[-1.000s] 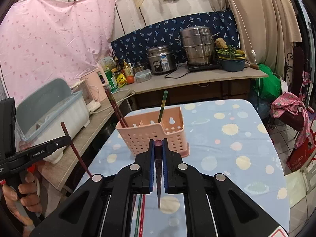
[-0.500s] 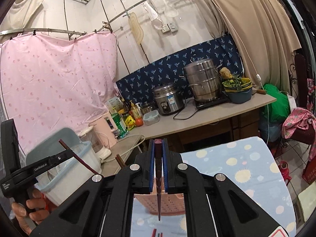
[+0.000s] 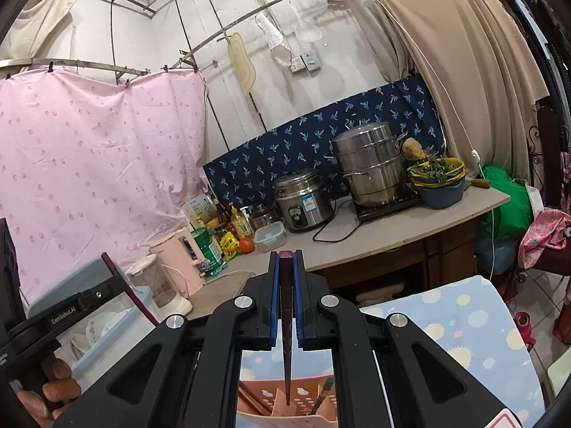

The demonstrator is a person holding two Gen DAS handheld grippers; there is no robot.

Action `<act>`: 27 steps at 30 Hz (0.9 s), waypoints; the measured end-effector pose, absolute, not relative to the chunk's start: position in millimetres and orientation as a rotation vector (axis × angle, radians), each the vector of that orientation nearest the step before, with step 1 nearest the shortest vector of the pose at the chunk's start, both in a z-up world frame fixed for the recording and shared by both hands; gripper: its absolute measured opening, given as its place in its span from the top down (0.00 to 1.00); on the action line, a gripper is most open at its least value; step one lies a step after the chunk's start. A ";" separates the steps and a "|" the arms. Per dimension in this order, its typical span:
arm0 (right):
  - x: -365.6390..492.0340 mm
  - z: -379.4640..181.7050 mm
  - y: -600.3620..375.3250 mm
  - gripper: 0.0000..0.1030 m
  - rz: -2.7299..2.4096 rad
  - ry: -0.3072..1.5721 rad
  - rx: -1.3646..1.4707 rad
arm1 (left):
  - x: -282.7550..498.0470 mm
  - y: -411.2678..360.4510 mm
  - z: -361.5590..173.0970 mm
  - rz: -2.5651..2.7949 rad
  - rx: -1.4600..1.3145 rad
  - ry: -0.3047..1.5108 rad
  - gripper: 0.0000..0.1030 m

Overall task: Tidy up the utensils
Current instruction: 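Lower both chopsticks into the pink holder and open both tools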

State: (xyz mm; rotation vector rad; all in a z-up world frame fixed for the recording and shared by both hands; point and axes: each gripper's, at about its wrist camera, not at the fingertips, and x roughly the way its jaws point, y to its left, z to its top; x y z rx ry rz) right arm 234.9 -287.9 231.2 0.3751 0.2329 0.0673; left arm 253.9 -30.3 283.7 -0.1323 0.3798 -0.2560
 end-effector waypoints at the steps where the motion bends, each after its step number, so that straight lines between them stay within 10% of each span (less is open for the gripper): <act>1: 238.1 225.4 -287.6 0.93 0.066 0.245 0.373 | 256.7 -31.4 279.2 -0.258 -0.132 0.388 0.94; 15: 260.4 167.1 -285.5 0.91 0.042 0.395 0.382 | 286.9 -29.1 216.4 -0.252 -0.165 0.568 0.92; 27: 228.6 171.2 -288.0 0.84 0.043 0.391 0.397 | 266.5 -26.3 205.5 -0.240 -0.160 0.610 0.55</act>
